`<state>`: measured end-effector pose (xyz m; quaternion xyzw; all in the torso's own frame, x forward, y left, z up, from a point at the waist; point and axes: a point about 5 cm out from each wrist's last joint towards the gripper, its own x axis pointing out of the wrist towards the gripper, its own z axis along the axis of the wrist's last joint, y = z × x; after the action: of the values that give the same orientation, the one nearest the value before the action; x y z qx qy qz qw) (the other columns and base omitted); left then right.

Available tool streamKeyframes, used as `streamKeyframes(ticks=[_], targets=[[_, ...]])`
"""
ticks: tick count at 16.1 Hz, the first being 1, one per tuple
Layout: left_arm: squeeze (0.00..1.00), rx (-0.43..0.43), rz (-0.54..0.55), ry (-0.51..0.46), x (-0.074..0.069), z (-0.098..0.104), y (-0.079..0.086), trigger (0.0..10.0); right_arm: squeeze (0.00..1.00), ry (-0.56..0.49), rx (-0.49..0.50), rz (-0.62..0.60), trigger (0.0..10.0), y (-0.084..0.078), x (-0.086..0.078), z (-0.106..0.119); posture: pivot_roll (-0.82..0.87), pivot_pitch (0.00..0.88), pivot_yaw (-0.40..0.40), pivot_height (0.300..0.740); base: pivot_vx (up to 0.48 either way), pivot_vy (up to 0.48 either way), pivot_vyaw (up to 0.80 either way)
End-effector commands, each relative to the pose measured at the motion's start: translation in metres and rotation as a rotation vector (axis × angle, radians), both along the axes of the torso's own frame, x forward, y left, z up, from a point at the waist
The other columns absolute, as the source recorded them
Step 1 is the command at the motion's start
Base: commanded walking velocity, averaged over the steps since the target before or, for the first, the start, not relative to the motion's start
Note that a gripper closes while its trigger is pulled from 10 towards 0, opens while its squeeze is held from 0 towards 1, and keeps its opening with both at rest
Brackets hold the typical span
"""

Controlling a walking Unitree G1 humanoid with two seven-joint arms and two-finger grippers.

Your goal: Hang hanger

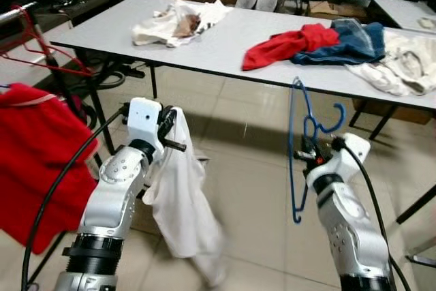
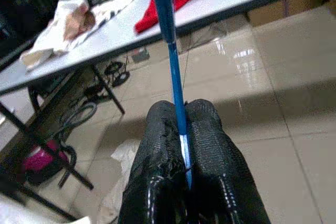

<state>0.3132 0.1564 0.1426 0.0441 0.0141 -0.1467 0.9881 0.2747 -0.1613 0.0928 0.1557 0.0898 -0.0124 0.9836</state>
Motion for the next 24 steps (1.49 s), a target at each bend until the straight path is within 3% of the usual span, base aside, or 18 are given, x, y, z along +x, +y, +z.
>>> streamKeyframes(ticks=[1,4,6,12,16,24], targets=[[0.00,0.013,0.015,-0.014,0.003,0.006,0.005,10.0,0.00,-0.010,0.011,0.030,10.0,0.008,0.003,0.006,-0.03,0.000,-0.024,0.740,0.000,0.428,0.00],[0.00,0.024,-0.017,-0.004,0.001,0.005,0.002,10.0,0.00,-0.007,0.015,0.014,10.0,0.006,0.001,0.006,-0.02,0.000,-0.023,0.740,0.000,0.424,0.00],[0.00,0.028,0.025,0.010,0.000,0.001,0.008,10.0,0.00,0.011,0.003,0.019,10.0,0.010,-0.001,0.002,-0.03,0.000,-0.029,0.740,0.000,0.429,0.00],[0.00,0.017,0.011,0.025,0.002,-0.001,0.000,10.0,0.00,0.008,-0.017,0.014,10.0,0.007,0.002,0.005,-0.03,0.000,-0.030,0.740,0.000,0.418,0.00],[0.00,-0.027,0.009,0.030,0.002,0.001,-0.002,10.0,0.00,-0.003,-0.026,0.022,10.0,0.006,0.006,0.010,-0.03,0.011,-0.033,0.740,0.000,0.000,0.00],[0.00,0.020,0.007,0.007,0.001,0.004,-0.002,10.0,0.00,-0.030,-0.089,0.019,10.0,0.002,0.010,0.013,-0.03,0.014,-0.051,0.740,0.000,0.000,0.00]])
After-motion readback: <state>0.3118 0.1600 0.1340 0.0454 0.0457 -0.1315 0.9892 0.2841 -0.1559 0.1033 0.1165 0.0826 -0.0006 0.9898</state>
